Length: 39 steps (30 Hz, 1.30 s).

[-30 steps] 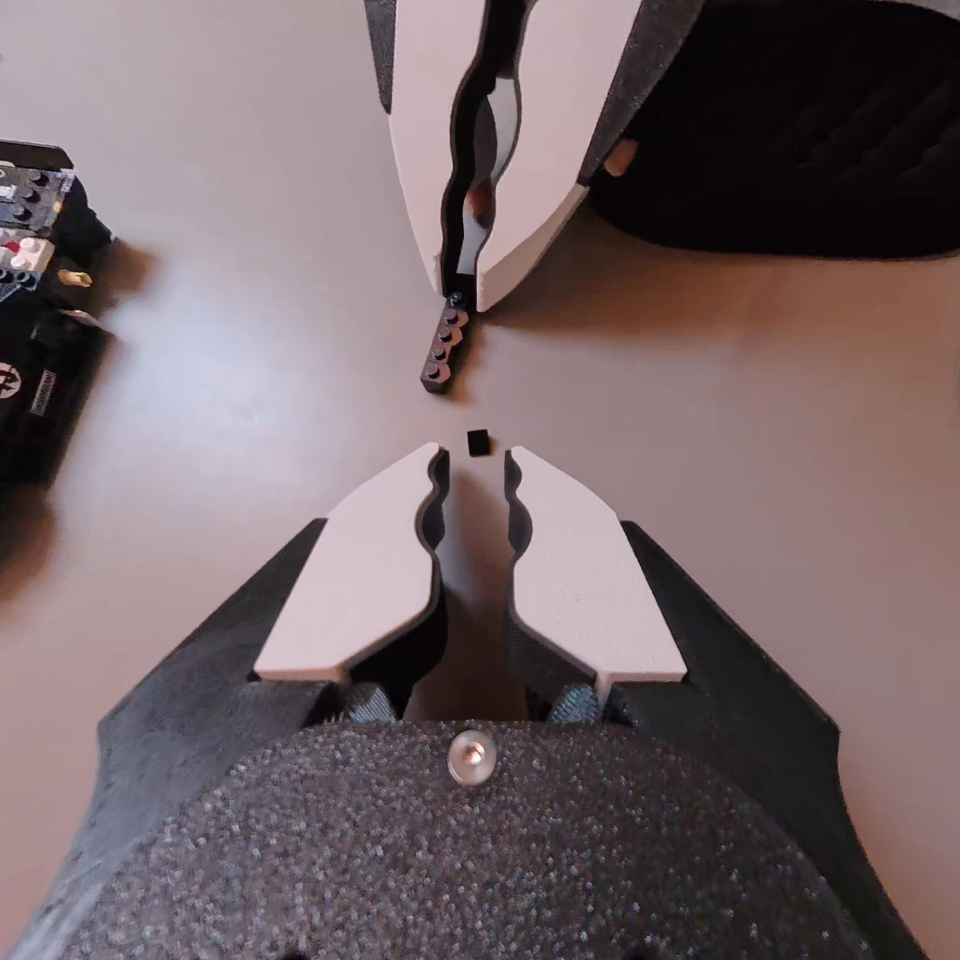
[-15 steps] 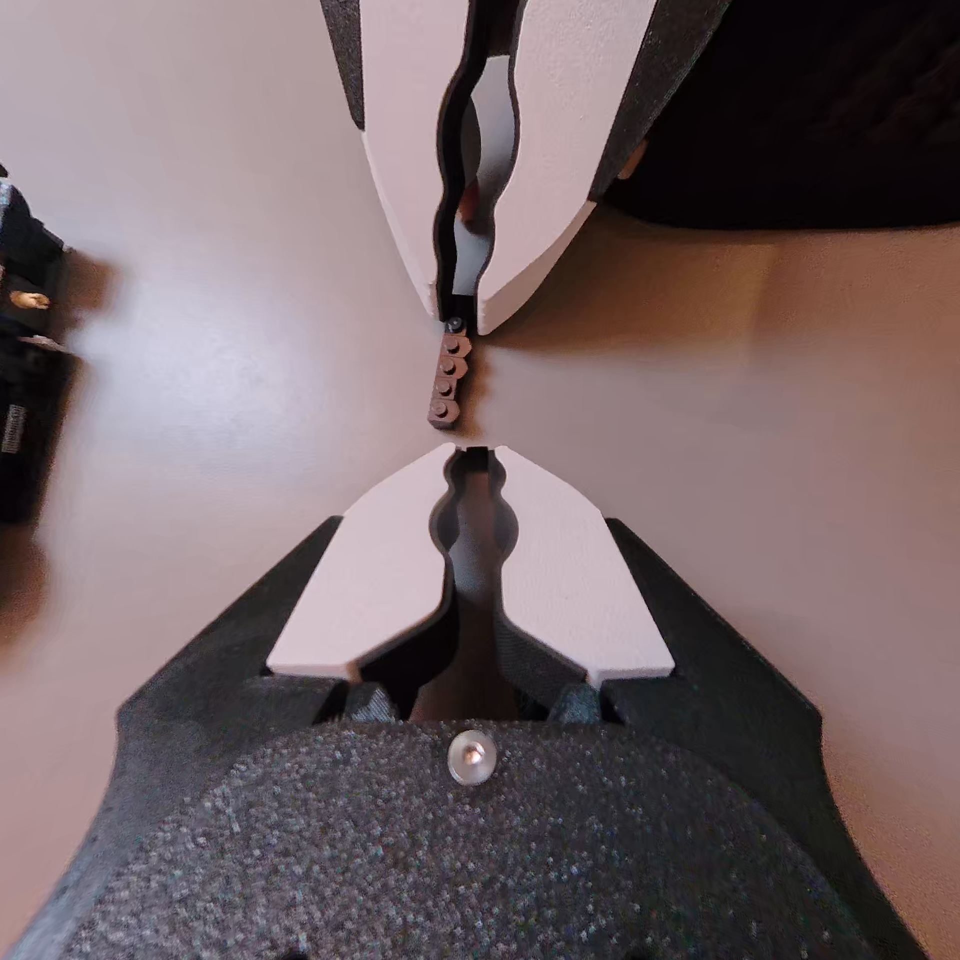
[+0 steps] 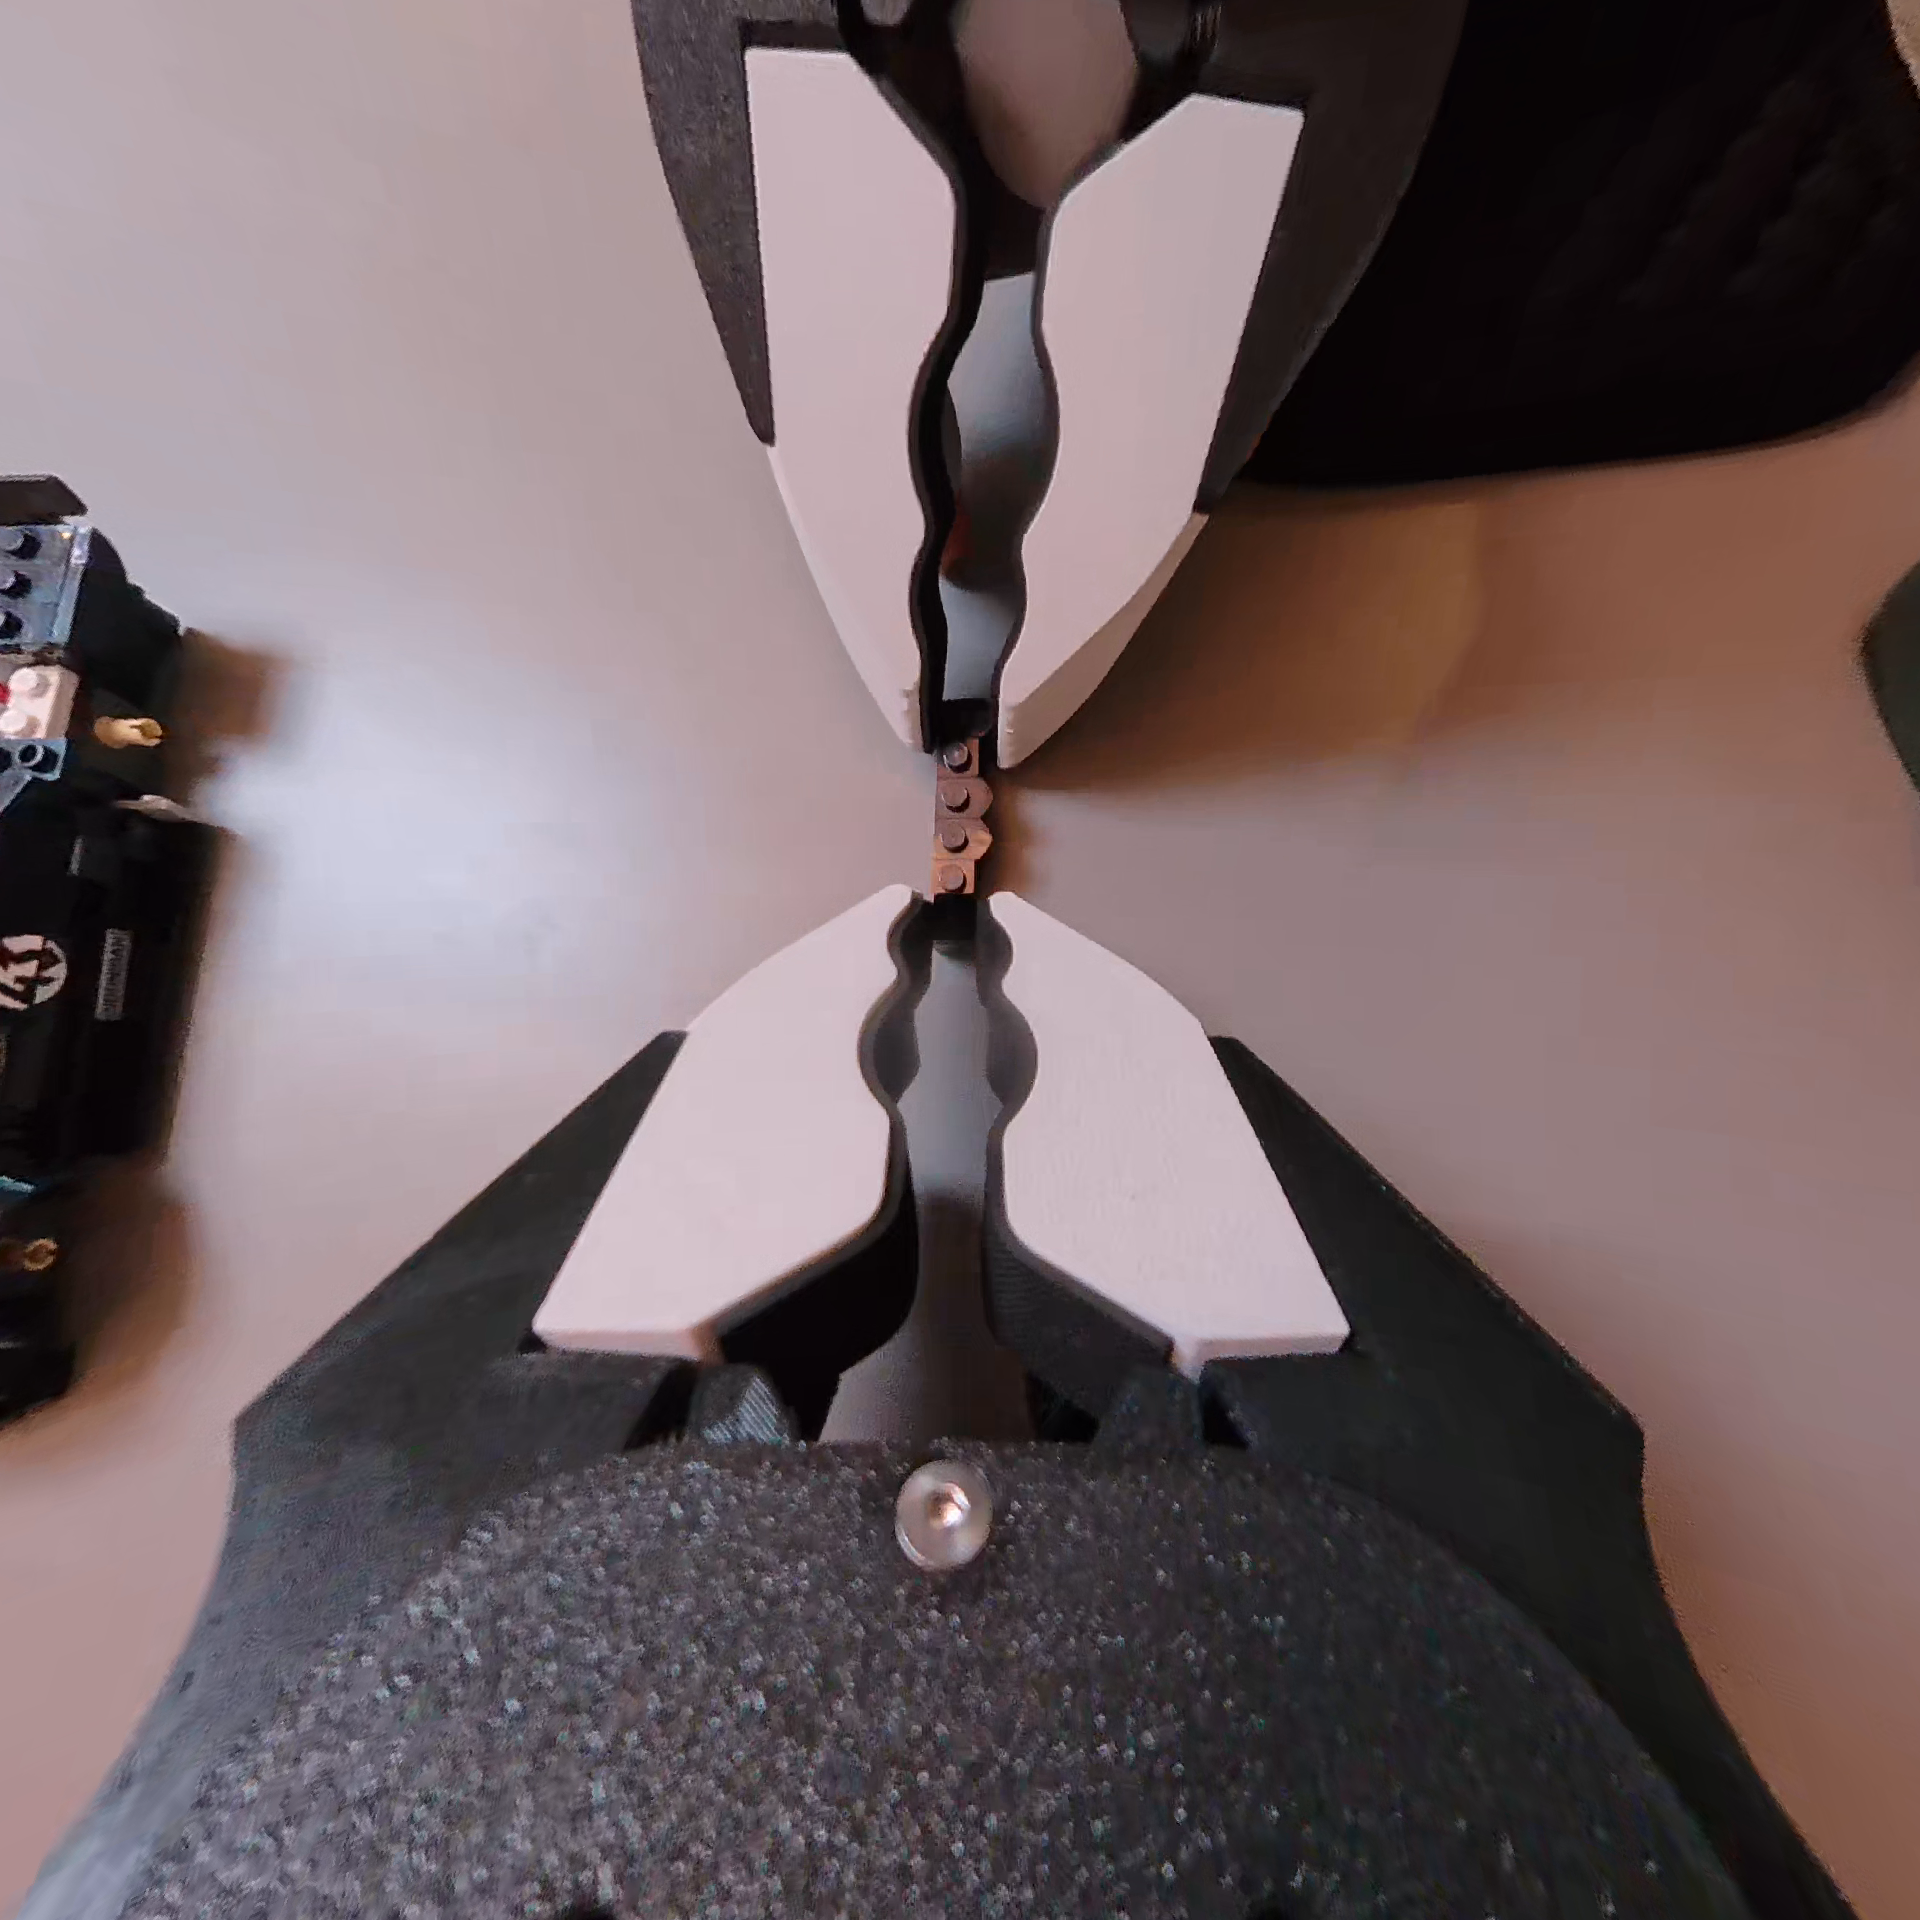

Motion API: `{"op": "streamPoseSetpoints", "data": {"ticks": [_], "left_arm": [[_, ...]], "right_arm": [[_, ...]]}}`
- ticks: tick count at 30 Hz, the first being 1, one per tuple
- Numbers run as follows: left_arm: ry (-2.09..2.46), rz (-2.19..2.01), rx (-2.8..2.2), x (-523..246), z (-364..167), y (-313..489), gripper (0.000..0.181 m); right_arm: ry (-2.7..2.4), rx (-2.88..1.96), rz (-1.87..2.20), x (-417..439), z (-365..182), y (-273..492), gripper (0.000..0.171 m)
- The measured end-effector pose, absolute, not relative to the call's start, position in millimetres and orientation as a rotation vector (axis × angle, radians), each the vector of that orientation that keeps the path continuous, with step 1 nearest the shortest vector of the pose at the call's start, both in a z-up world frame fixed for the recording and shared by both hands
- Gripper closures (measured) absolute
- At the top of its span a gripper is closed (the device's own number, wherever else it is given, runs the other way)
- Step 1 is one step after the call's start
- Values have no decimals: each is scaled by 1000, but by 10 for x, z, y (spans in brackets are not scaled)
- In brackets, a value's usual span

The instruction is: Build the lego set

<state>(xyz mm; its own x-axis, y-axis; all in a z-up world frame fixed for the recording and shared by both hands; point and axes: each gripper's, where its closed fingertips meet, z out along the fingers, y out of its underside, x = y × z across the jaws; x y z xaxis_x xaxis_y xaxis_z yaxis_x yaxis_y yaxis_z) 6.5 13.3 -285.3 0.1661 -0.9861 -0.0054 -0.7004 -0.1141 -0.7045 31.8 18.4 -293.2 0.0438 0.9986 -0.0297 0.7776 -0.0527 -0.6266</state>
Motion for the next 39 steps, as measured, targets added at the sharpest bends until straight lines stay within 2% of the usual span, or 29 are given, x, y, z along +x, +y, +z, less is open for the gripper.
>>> {"op": "streamPoseSetpoints", "data": {"ticks": [18, 39], "left_arm": [[1695, -698, -1998, 49, -2895, 129, 171], [1683, -1018, -2211, 50, -2888, 126, 171]], "right_arm": [[-1788, -1862, 633, 322, -2945, 187, 160], [-1799, -1837, 645, 314, -2940, 168, 160]]}}
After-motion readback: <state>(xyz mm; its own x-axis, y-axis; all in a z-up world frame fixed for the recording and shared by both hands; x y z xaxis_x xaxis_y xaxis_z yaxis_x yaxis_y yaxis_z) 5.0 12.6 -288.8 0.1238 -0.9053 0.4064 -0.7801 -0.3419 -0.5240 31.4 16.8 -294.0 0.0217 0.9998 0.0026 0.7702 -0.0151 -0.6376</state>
